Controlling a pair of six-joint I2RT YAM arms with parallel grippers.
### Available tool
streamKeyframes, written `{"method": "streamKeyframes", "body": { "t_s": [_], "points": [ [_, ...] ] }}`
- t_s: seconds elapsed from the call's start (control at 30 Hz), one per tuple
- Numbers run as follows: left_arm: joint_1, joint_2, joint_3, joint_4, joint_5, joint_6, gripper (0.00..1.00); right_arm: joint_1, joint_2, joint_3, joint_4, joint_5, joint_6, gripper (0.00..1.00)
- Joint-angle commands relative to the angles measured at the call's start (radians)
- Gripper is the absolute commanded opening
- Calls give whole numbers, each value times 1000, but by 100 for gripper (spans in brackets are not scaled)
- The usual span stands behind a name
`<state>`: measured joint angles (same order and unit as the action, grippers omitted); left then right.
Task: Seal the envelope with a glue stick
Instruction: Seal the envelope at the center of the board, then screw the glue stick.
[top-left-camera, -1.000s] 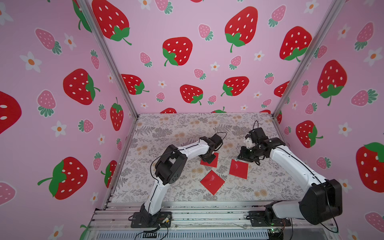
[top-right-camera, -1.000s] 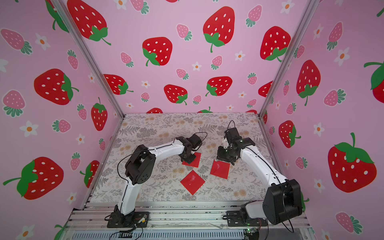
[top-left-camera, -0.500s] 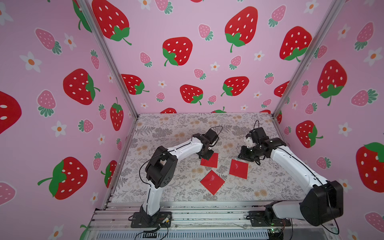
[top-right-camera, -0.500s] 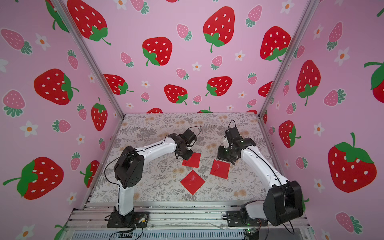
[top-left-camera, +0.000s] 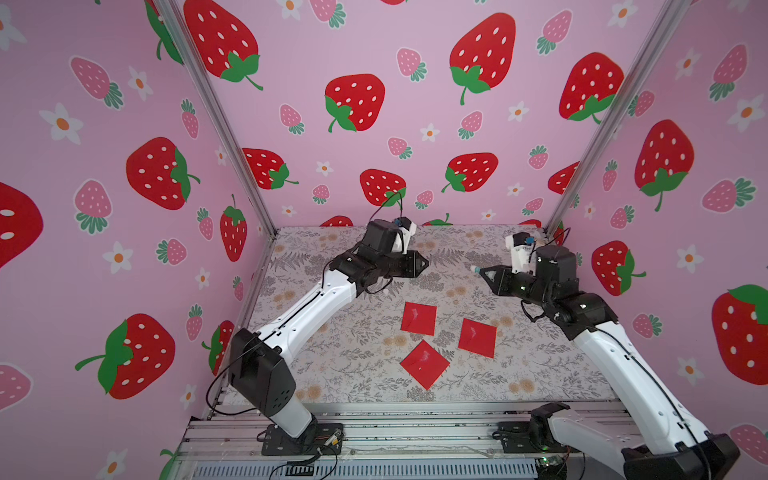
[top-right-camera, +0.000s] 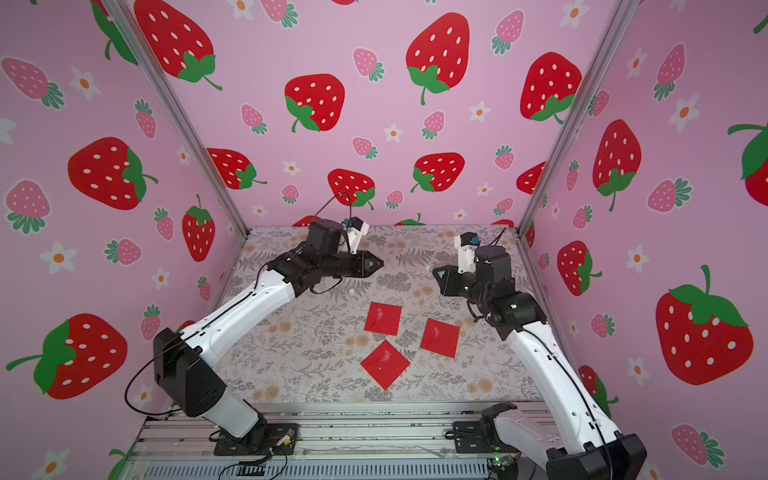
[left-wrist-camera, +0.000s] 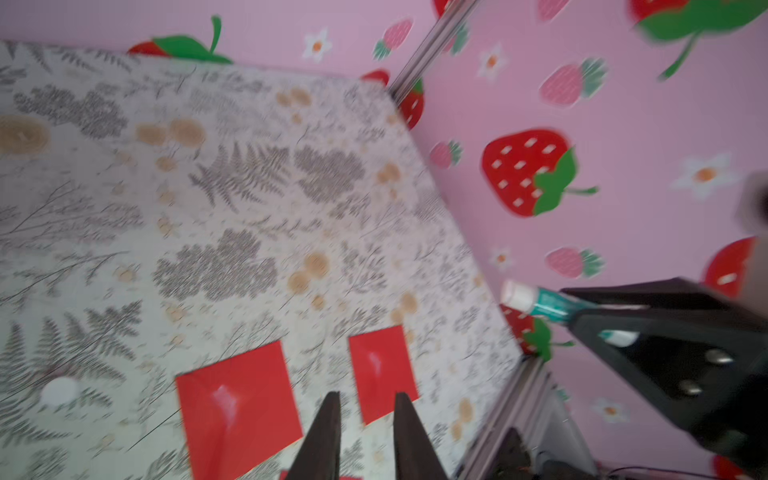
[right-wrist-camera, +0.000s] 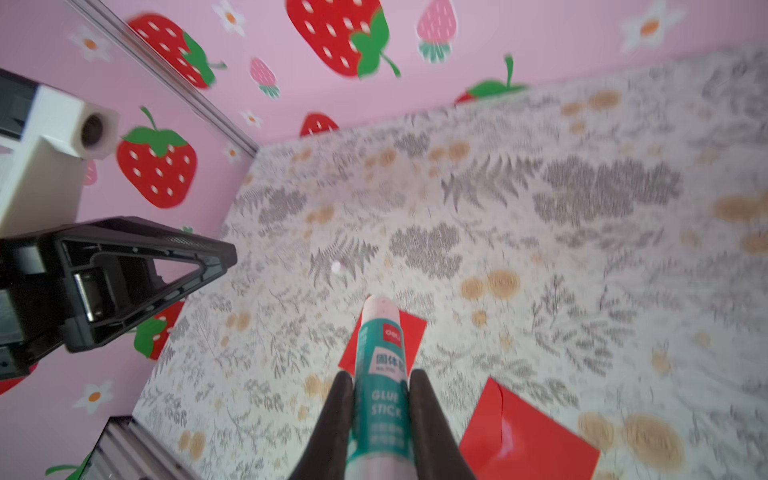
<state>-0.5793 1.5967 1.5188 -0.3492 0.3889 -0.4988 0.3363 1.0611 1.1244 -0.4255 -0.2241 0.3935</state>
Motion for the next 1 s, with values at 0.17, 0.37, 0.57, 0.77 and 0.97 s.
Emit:
{"method": "streamKeyframes", "body": {
  "t_s": [0.17, 0.37, 0.57, 0.77, 0.97],
  "points": [
    [1, -165, -29, 385, 107, -516, 45, 36, -69, -10, 553, 67, -124, 0],
    [-70, -298, -65, 516, -3, -560, 49, 105, -34, 22, 795, -29, -249, 0],
    [-149, -354, -103, 625, -59, -526, 49, 231, -5, -1, 1030, -80, -411, 0],
    [-188, -348, -68, 628, -65, -459, 49, 336, 39, 30, 1085, -87, -521, 0],
    [-224, -343, -40, 571, -105, -387, 48, 407, 66, 44, 1095, -73, -579, 0]
  ]
}}
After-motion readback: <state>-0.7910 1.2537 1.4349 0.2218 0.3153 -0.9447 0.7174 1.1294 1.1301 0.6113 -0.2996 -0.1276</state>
